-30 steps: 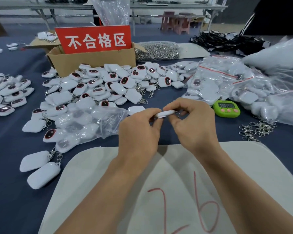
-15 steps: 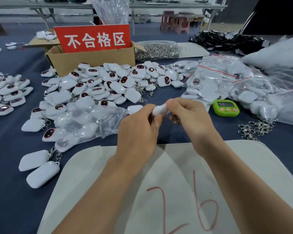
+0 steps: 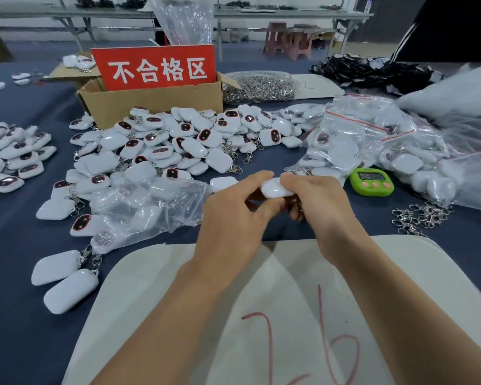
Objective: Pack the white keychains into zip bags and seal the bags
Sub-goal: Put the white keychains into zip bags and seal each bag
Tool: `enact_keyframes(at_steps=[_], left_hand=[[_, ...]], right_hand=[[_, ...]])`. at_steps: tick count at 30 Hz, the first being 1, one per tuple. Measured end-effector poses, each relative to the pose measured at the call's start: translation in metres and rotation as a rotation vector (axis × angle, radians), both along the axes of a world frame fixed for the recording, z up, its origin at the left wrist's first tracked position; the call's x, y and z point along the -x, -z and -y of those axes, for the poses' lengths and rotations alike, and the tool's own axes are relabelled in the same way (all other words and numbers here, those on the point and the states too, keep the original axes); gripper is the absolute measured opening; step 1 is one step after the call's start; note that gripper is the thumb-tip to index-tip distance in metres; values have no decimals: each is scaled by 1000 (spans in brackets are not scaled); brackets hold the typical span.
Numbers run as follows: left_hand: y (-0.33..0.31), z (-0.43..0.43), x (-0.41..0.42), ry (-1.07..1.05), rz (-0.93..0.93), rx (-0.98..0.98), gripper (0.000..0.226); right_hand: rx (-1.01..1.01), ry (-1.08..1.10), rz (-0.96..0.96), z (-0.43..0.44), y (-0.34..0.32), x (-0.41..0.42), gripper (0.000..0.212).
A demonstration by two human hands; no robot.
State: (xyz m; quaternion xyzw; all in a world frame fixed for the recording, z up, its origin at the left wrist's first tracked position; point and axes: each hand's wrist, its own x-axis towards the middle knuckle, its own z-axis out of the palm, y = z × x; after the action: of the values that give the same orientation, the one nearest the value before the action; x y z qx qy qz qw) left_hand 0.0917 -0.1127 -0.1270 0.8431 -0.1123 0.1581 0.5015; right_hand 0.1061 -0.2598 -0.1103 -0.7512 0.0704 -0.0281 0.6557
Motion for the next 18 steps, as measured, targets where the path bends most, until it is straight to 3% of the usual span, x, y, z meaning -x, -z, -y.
enact_keyframes(at_steps=[1, 2, 4, 7, 14, 18], left_hand=[[-1, 1, 1, 1, 29, -39, 13], [-1, 1, 2, -12, 62, -80, 12], [0, 0, 3, -69, 83, -101, 31], [-1, -1, 1, -129, 80, -91, 41], [0, 0, 0, -113, 61, -57, 43], [1, 1, -1, -128, 37, -77, 29]], right_hand=[[-11, 7, 37, 0, -1, 1, 24], [-47, -4, 69, -1, -2, 1, 19], [-96, -87, 94, 0, -5, 3, 19], [-109, -181, 103, 1, -6, 4, 22], [-97, -183, 125, 2, -4, 2, 25], [-119, -176, 91, 1, -4, 2, 28]])
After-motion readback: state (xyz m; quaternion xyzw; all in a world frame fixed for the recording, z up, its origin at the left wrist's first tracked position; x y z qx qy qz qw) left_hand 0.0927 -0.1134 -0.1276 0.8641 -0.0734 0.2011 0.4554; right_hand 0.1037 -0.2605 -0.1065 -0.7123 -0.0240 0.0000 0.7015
